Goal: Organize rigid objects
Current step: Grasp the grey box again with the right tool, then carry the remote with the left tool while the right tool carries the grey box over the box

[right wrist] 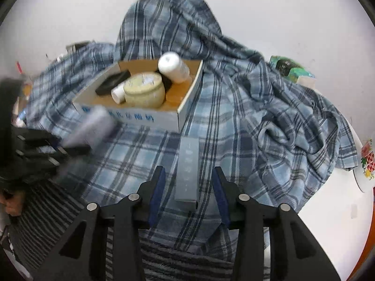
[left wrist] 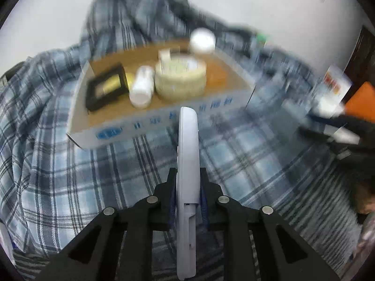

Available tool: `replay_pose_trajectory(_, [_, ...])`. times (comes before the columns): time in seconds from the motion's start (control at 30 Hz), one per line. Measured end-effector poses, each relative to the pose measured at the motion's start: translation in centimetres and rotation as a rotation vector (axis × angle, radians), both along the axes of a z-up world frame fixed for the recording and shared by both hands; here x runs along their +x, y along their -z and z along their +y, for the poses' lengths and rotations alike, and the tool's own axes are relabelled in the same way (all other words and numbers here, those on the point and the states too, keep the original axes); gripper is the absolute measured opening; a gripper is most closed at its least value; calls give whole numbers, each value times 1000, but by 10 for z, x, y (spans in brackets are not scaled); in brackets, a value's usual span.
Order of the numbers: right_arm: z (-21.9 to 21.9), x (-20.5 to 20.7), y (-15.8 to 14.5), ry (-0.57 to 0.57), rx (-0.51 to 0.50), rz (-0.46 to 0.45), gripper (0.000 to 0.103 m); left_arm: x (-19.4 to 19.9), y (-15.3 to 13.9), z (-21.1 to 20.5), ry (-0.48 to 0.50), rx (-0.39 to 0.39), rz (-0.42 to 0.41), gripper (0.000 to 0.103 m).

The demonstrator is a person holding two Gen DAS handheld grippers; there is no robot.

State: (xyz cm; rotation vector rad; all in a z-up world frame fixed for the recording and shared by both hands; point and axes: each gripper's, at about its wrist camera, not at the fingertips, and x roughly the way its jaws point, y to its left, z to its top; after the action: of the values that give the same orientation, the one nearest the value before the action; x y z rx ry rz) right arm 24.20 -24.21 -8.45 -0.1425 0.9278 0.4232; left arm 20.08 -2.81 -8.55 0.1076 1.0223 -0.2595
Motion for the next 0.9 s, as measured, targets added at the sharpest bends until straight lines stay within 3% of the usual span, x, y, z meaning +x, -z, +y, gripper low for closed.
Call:
replay_pose_trajectory(0.13, [0, 4, 6, -9, -9, 32, 39, -23, -28, 12, -19, -69, -177, 18])
replay_pose_trajectory(0.2, [3, 4, 8, -15, -25, 41, 19, -36, -42, 19, -30, -83, -257, 18])
replay_pose_trajectory(0.23, [4, 5, 9, -10, -43, 43, 19, -41, -48, 22, -35, -93, -284, 18])
replay_pose_trajectory(0.4, [0, 2, -1, 11, -7, 9, 18, -41, -57, 36, -66, -162, -293, 18])
replay_pose_trajectory(0.67, [12, 1, -55, 11, 65, -112, 18, -41, -90, 38, -107, -99, -386, 18])
replay_pose_trajectory(0.9, [38, 20, -98, 70, 134, -259, 18, -24, -136, 43, -98, -128, -552, 18])
